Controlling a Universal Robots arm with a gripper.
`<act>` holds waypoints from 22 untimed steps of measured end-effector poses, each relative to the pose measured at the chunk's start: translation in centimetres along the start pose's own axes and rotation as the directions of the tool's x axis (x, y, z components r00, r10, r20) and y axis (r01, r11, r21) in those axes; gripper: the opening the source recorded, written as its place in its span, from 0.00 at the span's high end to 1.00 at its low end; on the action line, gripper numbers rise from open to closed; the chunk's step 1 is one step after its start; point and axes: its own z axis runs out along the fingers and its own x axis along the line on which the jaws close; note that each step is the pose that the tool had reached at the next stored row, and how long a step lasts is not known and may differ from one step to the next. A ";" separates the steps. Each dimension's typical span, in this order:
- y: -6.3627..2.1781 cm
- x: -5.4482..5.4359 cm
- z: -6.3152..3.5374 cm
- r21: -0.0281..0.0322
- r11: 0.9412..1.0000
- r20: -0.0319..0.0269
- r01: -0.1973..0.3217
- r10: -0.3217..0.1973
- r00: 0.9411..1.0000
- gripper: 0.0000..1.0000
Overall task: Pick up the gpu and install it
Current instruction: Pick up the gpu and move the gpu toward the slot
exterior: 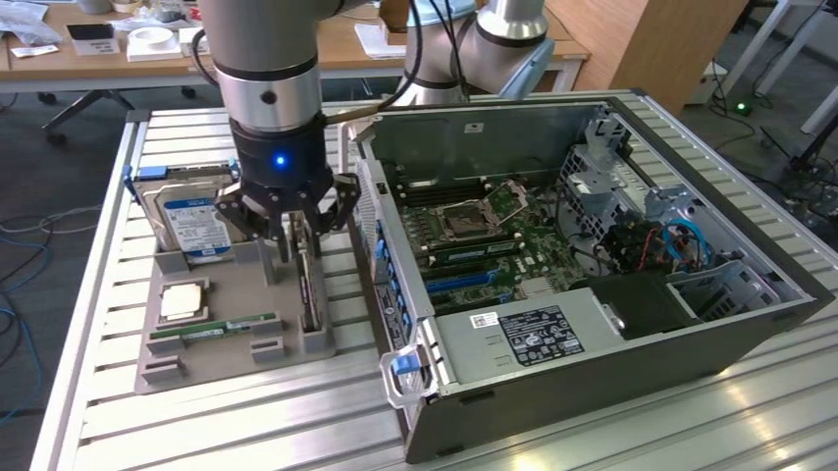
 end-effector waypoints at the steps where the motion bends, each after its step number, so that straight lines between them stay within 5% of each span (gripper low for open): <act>1: 0.00 0.0 0.13 0.000 1.000 0.000 0.000 0.000 1.000 0.58; 22: 0.12 0.1 2.99 0.000 1.000 0.000 0.000 0.000 1.000 0.58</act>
